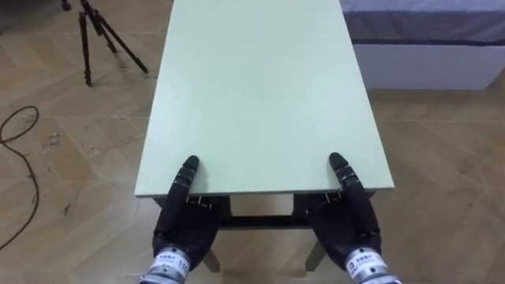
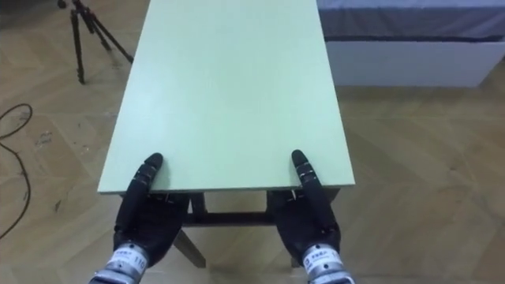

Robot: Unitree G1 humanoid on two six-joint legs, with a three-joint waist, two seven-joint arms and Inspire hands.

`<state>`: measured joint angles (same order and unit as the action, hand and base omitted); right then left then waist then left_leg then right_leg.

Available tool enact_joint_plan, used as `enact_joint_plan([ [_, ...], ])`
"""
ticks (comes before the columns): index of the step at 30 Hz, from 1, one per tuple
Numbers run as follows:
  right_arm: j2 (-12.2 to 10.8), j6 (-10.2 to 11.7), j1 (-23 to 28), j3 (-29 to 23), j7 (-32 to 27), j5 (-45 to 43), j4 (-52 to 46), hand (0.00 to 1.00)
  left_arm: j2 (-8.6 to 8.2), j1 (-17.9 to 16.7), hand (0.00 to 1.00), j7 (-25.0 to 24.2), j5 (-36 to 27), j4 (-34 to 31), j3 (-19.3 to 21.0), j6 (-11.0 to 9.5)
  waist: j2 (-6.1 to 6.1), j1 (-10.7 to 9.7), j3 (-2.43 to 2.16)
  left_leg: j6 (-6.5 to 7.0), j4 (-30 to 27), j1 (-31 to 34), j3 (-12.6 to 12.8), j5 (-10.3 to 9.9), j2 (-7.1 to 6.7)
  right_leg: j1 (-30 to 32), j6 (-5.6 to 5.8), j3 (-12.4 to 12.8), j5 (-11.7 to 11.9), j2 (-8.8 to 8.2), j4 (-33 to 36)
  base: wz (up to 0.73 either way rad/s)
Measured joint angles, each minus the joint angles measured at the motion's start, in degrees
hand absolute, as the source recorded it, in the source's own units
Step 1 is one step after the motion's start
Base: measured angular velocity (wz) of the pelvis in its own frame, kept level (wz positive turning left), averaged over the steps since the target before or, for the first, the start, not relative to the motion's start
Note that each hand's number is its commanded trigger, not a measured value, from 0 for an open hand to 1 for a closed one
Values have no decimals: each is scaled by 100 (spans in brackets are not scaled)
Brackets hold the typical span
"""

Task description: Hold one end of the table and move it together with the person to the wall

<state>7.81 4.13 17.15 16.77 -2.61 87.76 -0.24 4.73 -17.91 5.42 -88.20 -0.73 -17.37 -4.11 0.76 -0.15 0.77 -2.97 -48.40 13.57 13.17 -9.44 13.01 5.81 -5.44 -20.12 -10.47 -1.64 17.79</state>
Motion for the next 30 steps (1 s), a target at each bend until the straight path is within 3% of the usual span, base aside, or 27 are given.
enact_joint_plan([
  [1,20,-5,6,2,-5,-1,-1,100,-8,-58,100,-45,1,-1,-9,-1,20,43,4,28,-430,-2,56,66,50,-13,-14,-114,-19,6,20,-45],
  [2,59,-17,13,5,-5,-16,-7,100,-11,-179,100,-135,-33,-31,-34,2,124,40,-22,10,-948,-46,112,219,74,-37,-49,-390,-28,37,24,-7],
  [3,55,-19,17,-5,11,-35,-8,100,-14,-212,100,-199,-24,-31,-35,3,227,-76,-25,47,-975,-190,122,251,28,-26,-106,-578,-43,72,94,20],
  [4,54,-20,21,-1,11,-39,-2,100,19,-212,100,-220,16,-30,-21,3,186,-126,33,56,-872,-246,116,173,18,-17,-79,-642,-51,50,151,45],
  [5,54,-51,91,2,25,-39,-2,100,74,-216,100,-238,55,-21,-15,19,56,-150,115,53,-714,-300,185,171,-22,-12,-93,-669,-63,-6,215,31],
  [6,60,-53,199,14,88,-46,-5,100,122,-255,100,-247,49,-14,-10,87,6,-136,108,-35,-510,-379,202,104,-92,-10,-128,-688,-9,-31,159,19],
  [7,60,-43,231,14,142,-47,-5,100,118,-265,100,-258,39,-14,4,134,21,-137,114,-139,-399,-429,211,2,-99,-3,-154,-716,20,-29,130,16],
  [9,111,10,186,2,174,-18,-36,100,106,-218,100,-268,8,-17,24,219,196,-304,117,-176,156,-619,154,-615,-161,179,-260,-1019,113,-33,110,28],
  [11,95,20,106,-15,142,12,-38,100,109,-113,100,-247,10,-13,28,208,236,-352,116,-227,574,-843,171,-910,-179,353,-350,-1135,213,-31,122,17],
  [13,88,20,-32,-31,117,82,-38,100,124,59,100,-215,-5,-14,31,155,260,-450,104,-223,1099,-1069,182,-1125,-193,591,-410,-1252,356,-45,115,22],
  [15,37,19,-225,-146,51,111,-32,100,95,394,100,-91,-16,29,28,124,270,-470,98,-174,1963,-1340,196,-1323,-354,948,-477,-1317,607,-138,94,19],
  [17,25,34,-331,-224,7,106,-30,100,50,633,100,10,-20,111,25,112,274,-474,97,-54,2375,-1303,233,-1386,-551,1185,-464,-1324,797,-285,76,9],
  [20,-51,33,-279,-274,-11,-37,21,100,1,685,100,70,-7,267,25,132,272,-455,76,271,2463,-1173,334,-1251,-880,1267,-375,-1206,1151,-538,-78,-3],
  [21,-65,29,-267,-273,-11,-47,42,100,-8,668,100,72,-8,292,25,139,274,-456,73,314,2481,-1175,342,-1212,-951,1266,-303,-1157,1223,-575,-119,-11],
  [22,-68,12,-260,-278,-11,-47,95,100,-19,661,100,71,-11,366,24,162,269,-464,74,400,2483,-1168,343,-1156,-1077,1273,-123,-1081,1345,-654,-151,-11],
  [23,-67,-5,-257,-283,-10,-44,158,100,-36,656,100,70,-22,439,21,182,261,-469,40,501,2479,-1102,387,-1090,-1161,1300,188,-983,1504,-701,-240,-11],
  [24,-68,-5,-258,-283,-10,-49,161,100,-48,657,100,70,-16,452,21,183,257,-463,27,550,2485,-1049,413,-1048,-1198,1324,394,-920,1616,-706,-318,-11],
  [25,-75,-4,-267,-284,-10,-64,154,100,-62,661,100,67,-14,451,21,176,241,-462,9,660,2509,-906,476,-935,-1266,1370,852,-798,1888,-723,-542,-5],
  [26,-80,-8,-270,-300,-10,-66,154,100,-58,668,100,62,-5,453,22,171,209,-486,0,782,2532,-797,604,-829,-1285,1499,990,-566,2061,-814,-371,9],
  [27,-77,-10,-238,-307,-10,-60,155,100,-71,669,100,62,5,478,13,176,202,-536,3,815,2532,-786,685,-797,-1275,1587,901,-428,1925,-909,24,50],
  [28,-92,-14,-107,-356,4,-51,154,100,-74,669,100,64,16,531,-68,173,178,-659,-3,869,2585,-826,847,-722,-1245,1658,738,-312,1403,-1183,1030,69],
  [29,-96,5,46,-362,22,-10,132,100,-60,655,100,65,17,569,-108,191,88,-663,-33,936,2738,-912,1080,-645,-1242,1651,649,-162,862,-1421,2040,59],
  [30,-109,-11,96,-349,22,30,128,100,-57,613,100,60,23,561,-108,183,28,-636,-48,956,2846,-946,1215,-554,-1242,1564,684,66,504,-1528,2816,16],
])
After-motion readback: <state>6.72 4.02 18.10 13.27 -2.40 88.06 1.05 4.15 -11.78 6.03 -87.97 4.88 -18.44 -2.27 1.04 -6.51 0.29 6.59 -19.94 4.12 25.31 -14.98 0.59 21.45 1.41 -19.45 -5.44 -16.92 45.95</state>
